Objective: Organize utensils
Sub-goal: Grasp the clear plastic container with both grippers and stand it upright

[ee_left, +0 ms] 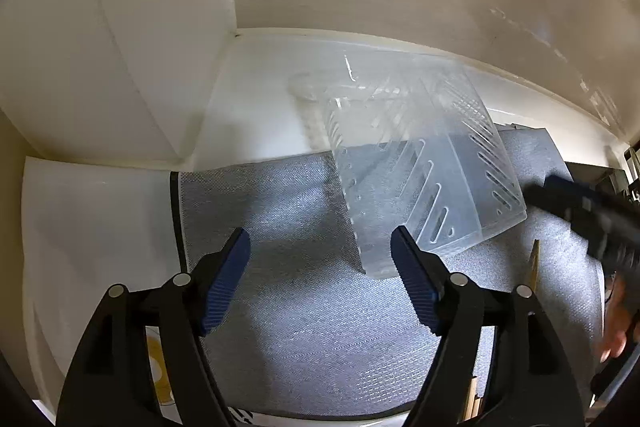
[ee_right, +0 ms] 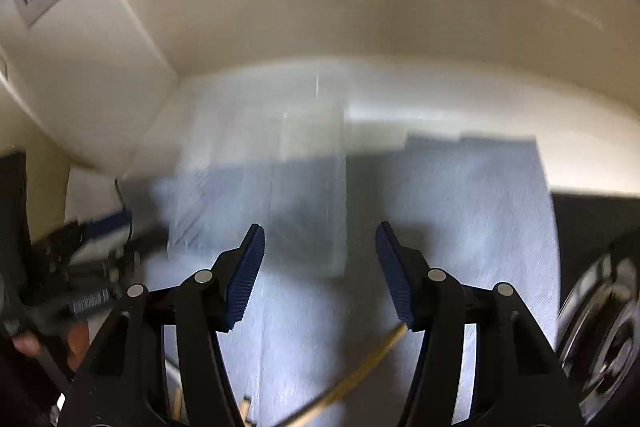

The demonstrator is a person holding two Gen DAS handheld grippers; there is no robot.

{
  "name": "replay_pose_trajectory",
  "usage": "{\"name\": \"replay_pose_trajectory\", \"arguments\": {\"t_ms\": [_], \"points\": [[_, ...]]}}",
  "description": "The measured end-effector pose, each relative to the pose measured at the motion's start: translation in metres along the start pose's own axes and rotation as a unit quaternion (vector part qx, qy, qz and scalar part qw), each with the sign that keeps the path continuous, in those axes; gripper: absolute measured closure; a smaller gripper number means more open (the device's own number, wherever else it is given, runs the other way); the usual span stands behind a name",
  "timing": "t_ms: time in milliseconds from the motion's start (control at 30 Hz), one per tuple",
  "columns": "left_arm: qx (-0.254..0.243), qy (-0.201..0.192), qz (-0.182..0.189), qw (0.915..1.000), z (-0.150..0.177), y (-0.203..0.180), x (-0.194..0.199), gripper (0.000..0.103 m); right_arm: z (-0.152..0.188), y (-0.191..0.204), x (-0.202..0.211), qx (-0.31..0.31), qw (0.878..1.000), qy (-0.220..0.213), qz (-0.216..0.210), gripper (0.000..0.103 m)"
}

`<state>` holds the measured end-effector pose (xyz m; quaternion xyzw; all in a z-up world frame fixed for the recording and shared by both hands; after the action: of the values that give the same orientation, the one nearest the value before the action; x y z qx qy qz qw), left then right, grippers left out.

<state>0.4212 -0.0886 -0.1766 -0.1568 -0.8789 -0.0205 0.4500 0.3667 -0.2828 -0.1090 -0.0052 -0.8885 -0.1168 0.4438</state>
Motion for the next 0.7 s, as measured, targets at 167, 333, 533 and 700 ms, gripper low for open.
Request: {"name": "replay_pose_trajectory", "arguments": {"t_ms": [167, 333, 533, 700], "points": [[-0.009, -0.005, -0.010, 0.9999, 0.002, -0.001, 0.002, 0.031, 0.007, 0.005, -0.009, 0.017, 1.000, 0.012, 0.001, 0.045], [-0.012, 0.100, -0.007, 0.9949, 0.028, 0.006, -0.025, 0.058, 0.034, 0.006, 0.002, 0.024, 0.999, 0.034, 0.002, 0.055], [-0.008, 0.039, 0.012, 0.9991, 0.024, 0.010, -0.005, 0.045, 0.033, -0.011, 0.013, -0.045, 0.998, 0.032, -0.039, 0.057], [0.038, 0.010, 0.042, 0.9984, -0.009, 0.023, -0.001, 0.027, -0.026, -0.012, 0.018, -0.057, 0.991, 0.017, -0.117, 0.035]]}}
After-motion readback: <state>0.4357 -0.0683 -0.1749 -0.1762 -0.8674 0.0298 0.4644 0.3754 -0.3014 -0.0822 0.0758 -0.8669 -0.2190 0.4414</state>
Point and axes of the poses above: each gripper's, at about its wrist camera, not at the fingertips, and x roughly against the way its jaws point, y to its left, z to its underside, the point moved 3 cm from there along -x, roughly the way its jaws point, and after that the axes turned 7 degrees about -y, right-handed, at the moved point
